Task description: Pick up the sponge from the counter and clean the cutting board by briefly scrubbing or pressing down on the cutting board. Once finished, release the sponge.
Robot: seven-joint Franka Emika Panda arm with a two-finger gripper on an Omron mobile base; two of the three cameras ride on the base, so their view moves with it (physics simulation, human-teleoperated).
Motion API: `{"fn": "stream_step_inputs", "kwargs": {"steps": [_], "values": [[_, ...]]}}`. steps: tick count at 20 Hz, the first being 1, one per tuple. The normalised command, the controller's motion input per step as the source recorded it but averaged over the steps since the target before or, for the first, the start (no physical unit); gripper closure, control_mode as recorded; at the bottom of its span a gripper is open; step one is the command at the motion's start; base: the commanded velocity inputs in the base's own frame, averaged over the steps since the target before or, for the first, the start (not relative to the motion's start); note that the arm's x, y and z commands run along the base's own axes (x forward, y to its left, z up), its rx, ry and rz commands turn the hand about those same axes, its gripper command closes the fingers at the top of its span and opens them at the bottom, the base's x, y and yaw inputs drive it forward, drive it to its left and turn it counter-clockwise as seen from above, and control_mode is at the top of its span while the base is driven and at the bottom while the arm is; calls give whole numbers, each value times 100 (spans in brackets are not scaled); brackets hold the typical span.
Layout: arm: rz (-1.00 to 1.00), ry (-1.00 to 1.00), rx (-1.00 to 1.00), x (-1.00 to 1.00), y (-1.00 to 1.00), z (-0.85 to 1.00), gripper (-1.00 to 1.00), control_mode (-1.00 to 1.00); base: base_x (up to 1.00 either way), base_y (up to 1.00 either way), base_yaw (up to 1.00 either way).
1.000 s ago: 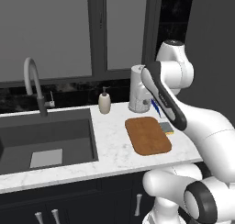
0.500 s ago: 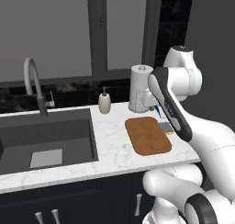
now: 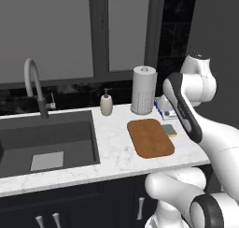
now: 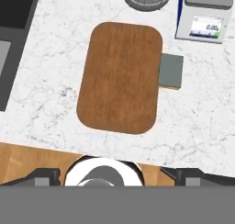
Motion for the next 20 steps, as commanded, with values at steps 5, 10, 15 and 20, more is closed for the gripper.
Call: {"fn": "stream_step_inputs", "kwargs": {"steps": [5,10,15,20], "values": [[0,5,0,12,-43,-23,-100,-100,0,0,0],[0,1,0,20,-43,-20,-100,-100,0,0,0],[0,0,0,33,-22,-33,-100,-100,0,0,0],[0,0,0,42,-3,-50,-100,-100,0,0,0]]}}
